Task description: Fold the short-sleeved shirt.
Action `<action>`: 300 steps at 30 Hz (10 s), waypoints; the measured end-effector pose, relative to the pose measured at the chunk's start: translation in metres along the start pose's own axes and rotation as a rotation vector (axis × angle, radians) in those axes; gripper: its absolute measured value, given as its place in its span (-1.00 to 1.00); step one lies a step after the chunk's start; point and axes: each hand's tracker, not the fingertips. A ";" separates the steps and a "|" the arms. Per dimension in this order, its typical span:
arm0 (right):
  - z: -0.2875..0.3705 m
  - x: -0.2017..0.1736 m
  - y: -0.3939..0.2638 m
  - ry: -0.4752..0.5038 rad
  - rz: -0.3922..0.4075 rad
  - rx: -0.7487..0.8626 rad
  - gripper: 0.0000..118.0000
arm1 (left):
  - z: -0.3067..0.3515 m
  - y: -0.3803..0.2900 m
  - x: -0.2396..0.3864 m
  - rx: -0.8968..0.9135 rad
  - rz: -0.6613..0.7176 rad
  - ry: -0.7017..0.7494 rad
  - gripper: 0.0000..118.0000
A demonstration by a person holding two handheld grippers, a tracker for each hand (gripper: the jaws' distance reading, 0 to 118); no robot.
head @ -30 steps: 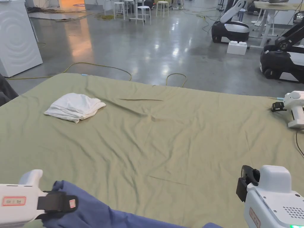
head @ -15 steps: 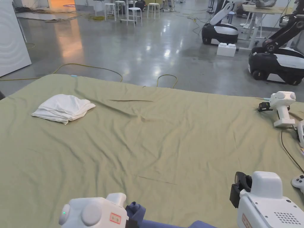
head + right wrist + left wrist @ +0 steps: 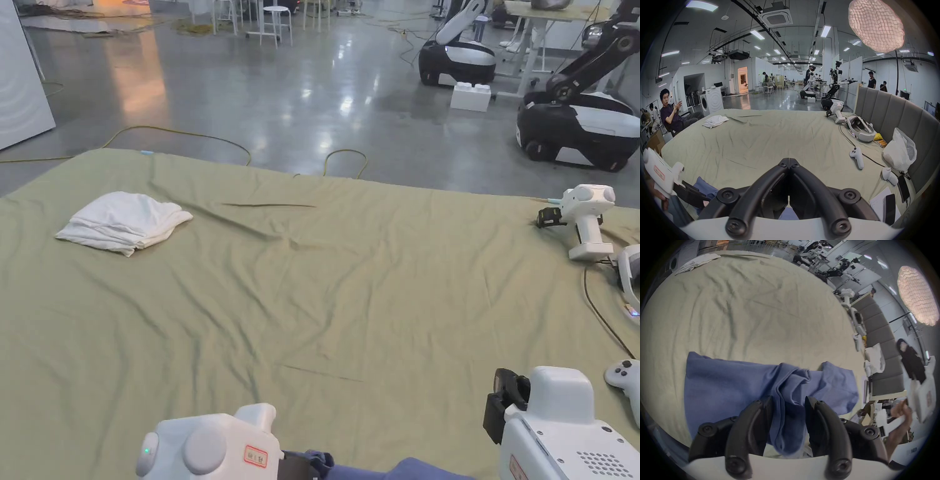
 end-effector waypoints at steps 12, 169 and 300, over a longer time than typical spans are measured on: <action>0.002 0.002 -0.003 -0.005 0.005 -0.014 -1.00 | -0.019 -0.006 -0.008 -0.079 -0.065 0.163 -0.76; 0.017 -0.027 0.054 -0.141 -0.027 0.377 -1.00 | 0.119 0.023 0.040 1.171 -0.390 0.443 -0.71; -0.025 -0.055 0.045 -0.066 -0.039 0.190 -1.00 | 0.151 0.056 -0.051 0.940 -0.227 0.317 0.05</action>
